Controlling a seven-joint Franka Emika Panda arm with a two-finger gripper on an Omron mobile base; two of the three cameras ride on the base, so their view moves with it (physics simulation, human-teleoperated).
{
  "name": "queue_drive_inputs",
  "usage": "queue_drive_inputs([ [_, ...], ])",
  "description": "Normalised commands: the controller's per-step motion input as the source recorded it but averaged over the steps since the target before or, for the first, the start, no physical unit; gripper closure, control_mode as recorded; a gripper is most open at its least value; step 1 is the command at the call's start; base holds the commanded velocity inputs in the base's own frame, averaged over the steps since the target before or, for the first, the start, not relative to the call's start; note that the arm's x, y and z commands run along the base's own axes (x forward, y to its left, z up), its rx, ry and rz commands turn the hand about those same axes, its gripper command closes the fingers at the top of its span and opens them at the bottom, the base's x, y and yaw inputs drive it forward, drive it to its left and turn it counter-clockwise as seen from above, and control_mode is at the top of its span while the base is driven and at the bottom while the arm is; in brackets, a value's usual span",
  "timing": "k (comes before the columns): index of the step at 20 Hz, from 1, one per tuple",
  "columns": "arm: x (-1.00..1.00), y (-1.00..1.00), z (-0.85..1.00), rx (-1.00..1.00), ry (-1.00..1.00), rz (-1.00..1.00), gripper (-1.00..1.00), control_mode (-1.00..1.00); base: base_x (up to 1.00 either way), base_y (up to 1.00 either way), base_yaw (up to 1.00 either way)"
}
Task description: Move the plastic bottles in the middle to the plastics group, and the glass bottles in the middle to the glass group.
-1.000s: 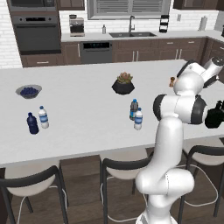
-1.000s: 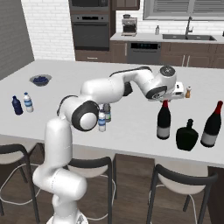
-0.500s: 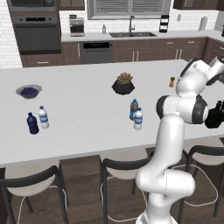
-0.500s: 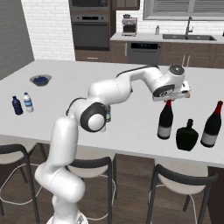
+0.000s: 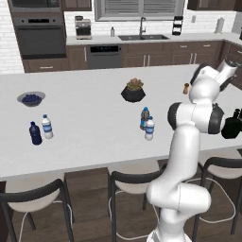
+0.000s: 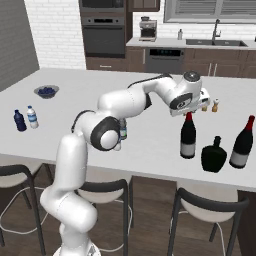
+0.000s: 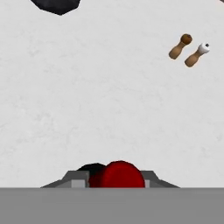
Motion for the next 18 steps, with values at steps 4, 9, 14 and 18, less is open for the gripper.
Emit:
queue_drive_inputs([
  [4,-0.02,-0.07,-0.25,-0.15,0.0,0.02,-1.0,-1.0,0.0,0.0,0.0],
  [9,-0.08,-0.15,-0.03,-0.05,-0.02,0.0,-1.0,-1.0,0.0,0.0,0.0],
  [14,0.0,-0.01,0.04,0.0,0.0,0.0,-1.0,-1.0,0.0,0.0,0.0],
  [18,-0.03,0.0,0.26,0.0,0.0,0.0,-1.0,-1.0,0.0,0.0,0.0],
])
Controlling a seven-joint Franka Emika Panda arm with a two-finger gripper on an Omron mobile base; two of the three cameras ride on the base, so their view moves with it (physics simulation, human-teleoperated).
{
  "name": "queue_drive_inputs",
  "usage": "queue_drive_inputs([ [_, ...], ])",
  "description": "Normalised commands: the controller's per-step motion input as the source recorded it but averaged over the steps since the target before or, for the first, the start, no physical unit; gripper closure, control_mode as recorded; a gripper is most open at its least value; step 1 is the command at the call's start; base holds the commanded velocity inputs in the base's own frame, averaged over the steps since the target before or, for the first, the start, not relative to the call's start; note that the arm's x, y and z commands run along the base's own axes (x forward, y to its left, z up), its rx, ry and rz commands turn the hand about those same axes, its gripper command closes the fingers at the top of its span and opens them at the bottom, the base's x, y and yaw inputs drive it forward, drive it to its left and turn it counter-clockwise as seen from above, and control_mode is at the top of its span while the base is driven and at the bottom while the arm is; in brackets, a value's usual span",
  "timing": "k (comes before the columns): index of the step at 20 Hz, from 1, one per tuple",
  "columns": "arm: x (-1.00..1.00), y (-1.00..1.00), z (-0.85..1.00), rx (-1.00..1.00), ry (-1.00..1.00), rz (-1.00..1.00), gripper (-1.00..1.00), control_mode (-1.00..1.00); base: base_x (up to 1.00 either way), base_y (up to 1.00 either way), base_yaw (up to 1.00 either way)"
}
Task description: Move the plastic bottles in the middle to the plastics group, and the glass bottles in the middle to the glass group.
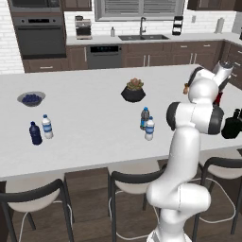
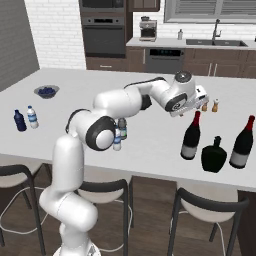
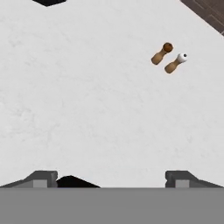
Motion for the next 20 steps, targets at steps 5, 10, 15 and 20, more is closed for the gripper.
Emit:
queue_drive_inputs([
  [5,-0.1,0.02,0.4,0.0,-0.03,0.0,-1.0,-1.0,0.0,0.0,0.0],
  [10,-0.02,0.49,0.28,0.0,-0.01,0.0,-1.0,-1.0,0.0,0.0,0.0],
  [15,-0.14,0.76,0.0,0.0,0.0,-0.07,-1.0,-1.0,0.0,0.0,0.0],
  [20,-0.44,0.77,-0.02,0.0,0.0,-0.05,-1.0,-1.0,0.0,0.0,0.0],
])
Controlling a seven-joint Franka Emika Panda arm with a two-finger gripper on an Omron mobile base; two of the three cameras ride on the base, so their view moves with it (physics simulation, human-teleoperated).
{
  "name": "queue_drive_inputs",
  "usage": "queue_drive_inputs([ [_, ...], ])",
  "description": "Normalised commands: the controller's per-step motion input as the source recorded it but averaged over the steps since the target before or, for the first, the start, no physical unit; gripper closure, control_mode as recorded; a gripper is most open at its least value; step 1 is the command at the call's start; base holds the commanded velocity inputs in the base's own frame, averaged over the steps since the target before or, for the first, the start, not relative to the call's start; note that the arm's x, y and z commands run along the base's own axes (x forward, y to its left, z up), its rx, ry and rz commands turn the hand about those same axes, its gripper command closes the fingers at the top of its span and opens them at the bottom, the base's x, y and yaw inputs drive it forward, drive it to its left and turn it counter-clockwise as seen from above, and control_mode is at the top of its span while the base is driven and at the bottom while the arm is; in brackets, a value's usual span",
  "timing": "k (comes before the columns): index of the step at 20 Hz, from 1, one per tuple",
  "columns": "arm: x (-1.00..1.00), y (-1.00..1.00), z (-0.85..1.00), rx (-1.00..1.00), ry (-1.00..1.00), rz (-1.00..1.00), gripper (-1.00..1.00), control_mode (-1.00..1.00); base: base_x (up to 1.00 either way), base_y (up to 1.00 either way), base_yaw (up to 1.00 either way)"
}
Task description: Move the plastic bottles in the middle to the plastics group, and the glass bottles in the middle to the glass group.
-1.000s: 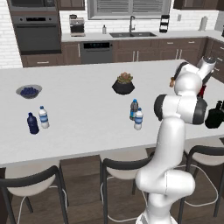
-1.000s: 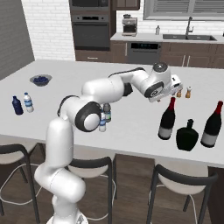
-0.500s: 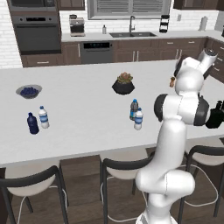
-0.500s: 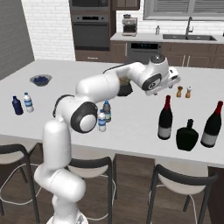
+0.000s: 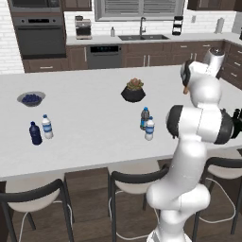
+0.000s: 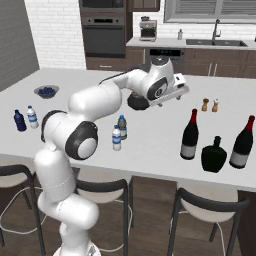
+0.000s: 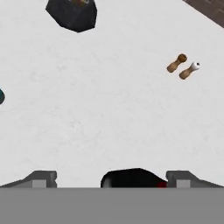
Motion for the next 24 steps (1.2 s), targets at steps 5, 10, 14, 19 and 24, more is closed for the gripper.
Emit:
queue_drive_inputs([
  [5,-0.46,0.71,-0.01,0.0,-0.01,-0.24,-1.0,-1.0,0.0,0.0,0.0],
  [10,-0.52,0.66,-0.04,0.0,0.0,-0.25,-1.0,-1.0,0.0,0.0,0.0],
  [14,-0.43,0.67,-0.03,0.06,-0.06,-0.24,-1.0,-1.0,0.0,0.0,0.0],
  [19,-0.09,0.6,0.0,0.16,0.0,-0.22,-1.0,-1.0,0.0,0.0,0.0],
  [24,-0.04,0.58,-0.06,0.17,0.0,-0.11,-1.0,-1.0,0.0,0.0,0.0],
])
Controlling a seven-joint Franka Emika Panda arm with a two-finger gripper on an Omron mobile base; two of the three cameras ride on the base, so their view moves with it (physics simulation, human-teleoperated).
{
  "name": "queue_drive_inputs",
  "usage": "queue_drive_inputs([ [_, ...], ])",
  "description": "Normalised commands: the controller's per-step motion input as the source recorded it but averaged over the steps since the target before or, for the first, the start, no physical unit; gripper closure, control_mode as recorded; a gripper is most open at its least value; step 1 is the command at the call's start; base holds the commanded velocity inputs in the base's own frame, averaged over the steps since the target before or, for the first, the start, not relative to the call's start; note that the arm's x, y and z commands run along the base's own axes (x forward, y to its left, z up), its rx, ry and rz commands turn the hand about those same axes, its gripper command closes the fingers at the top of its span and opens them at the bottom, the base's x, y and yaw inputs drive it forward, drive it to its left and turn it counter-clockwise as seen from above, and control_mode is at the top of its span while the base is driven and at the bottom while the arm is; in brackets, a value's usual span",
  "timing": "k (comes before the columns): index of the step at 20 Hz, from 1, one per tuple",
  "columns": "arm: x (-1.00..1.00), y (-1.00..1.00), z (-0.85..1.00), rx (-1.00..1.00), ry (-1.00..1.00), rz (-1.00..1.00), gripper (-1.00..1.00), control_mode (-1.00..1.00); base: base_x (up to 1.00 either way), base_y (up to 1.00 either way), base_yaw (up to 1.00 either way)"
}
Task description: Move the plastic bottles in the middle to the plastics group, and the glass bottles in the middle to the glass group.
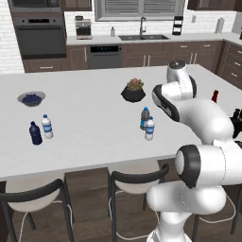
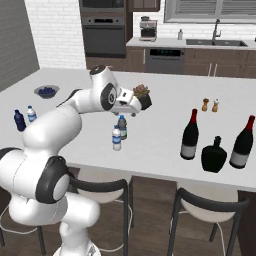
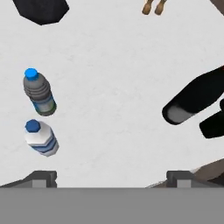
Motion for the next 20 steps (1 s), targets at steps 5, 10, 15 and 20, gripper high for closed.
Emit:
queue_drive_inputs([
  [5,0.0,0.44,-0.19,0.14,0.0,-0.08,-1.0,-1.0,0.0,0.0,0.0],
  [10,0.06,0.4,-0.44,0.13,0.0,-0.02,-1.0,-1.0,0.0,0.0,0.0],
  [15,0.18,0.31,-0.42,0.11,0.01,0.0,-1.0,-1.0,0.0,0.0,0.0],
  [20,0.22,0.06,-0.25,0.03,0.0,0.0,-1.0,-1.0,0.0,0.0,0.0],
])
